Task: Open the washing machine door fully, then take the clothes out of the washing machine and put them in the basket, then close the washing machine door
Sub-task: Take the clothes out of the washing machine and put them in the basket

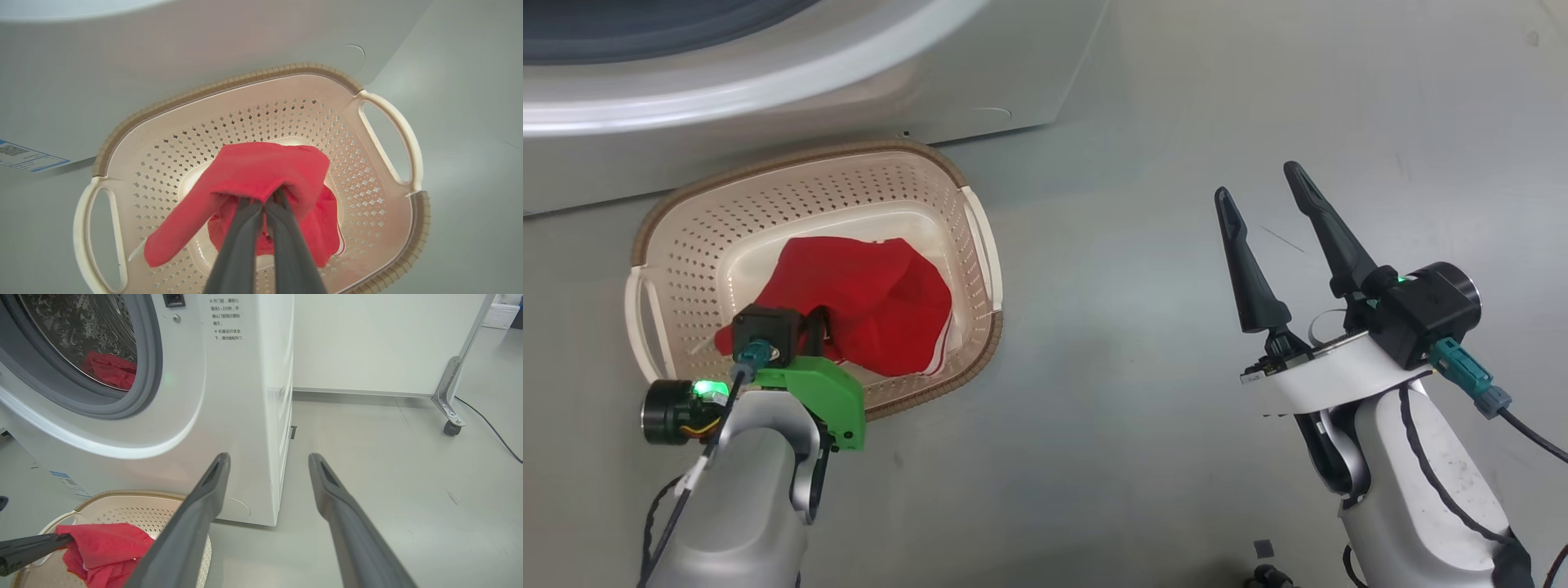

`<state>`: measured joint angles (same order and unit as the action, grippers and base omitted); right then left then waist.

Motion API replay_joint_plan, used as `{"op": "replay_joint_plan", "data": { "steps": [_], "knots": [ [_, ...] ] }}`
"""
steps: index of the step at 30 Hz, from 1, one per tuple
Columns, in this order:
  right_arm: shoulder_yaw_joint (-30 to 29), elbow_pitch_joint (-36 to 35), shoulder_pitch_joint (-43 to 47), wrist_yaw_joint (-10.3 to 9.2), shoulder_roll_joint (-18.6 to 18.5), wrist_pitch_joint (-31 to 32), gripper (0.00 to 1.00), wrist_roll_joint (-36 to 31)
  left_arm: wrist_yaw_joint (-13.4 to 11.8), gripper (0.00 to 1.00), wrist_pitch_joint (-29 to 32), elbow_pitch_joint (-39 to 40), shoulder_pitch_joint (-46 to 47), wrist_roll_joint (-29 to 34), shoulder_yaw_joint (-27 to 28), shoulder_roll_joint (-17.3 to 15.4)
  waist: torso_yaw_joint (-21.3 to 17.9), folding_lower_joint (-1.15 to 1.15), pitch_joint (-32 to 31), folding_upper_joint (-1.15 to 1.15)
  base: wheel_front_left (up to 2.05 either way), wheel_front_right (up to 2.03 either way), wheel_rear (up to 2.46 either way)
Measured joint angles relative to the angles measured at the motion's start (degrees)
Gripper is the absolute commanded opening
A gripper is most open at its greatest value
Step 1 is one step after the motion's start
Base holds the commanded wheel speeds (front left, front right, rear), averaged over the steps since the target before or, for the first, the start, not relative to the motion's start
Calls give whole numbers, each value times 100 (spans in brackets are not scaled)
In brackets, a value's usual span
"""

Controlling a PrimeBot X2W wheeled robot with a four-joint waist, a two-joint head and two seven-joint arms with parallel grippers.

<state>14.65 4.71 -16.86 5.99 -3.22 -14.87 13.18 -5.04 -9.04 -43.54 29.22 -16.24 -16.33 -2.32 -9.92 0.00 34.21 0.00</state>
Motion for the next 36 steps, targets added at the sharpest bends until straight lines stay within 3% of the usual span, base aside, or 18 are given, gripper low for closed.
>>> {"op": "replay_joint_plan", "data": {
  "steps": [7,8,9,10,11,25,36],
  "knots": [
    [-19,-11,-37,0,2,0,100,35,-4,4,243,-569,287,-23,23,-9,-144,0,197,0,0,0,0],
    [-19,-8,-39,0,2,0,100,36,-4,43,254,-634,302,-23,30,-8,-154,0,208,0,0,0,0],
    [-19,-3,-44,0,2,0,100,41,-4,62,275,-681,321,-23,33,-8,-160,0,215,0,0,0,0],
    [-18,2,-54,0,3,0,100,41,-4,91,275,-728,349,-24,41,-8,-162,0,217,0,0,0,0],
    [-18,4,-64,0,3,0,100,41,-4,100,272,-768,377,-24,54,-7,-162,0,216,0,0,0,0],
    [-96,121,-88,0,9,0,100,41,-22,100,-194,-1133,561,-78,140,1,-49,0,23,0,0,0,0],
    [-350,215,-19,-19,8,0,100,-2,-20,100,-542,-764,591,-249,314,35,201,0,-376,0,0,0,0]
  ]
}}
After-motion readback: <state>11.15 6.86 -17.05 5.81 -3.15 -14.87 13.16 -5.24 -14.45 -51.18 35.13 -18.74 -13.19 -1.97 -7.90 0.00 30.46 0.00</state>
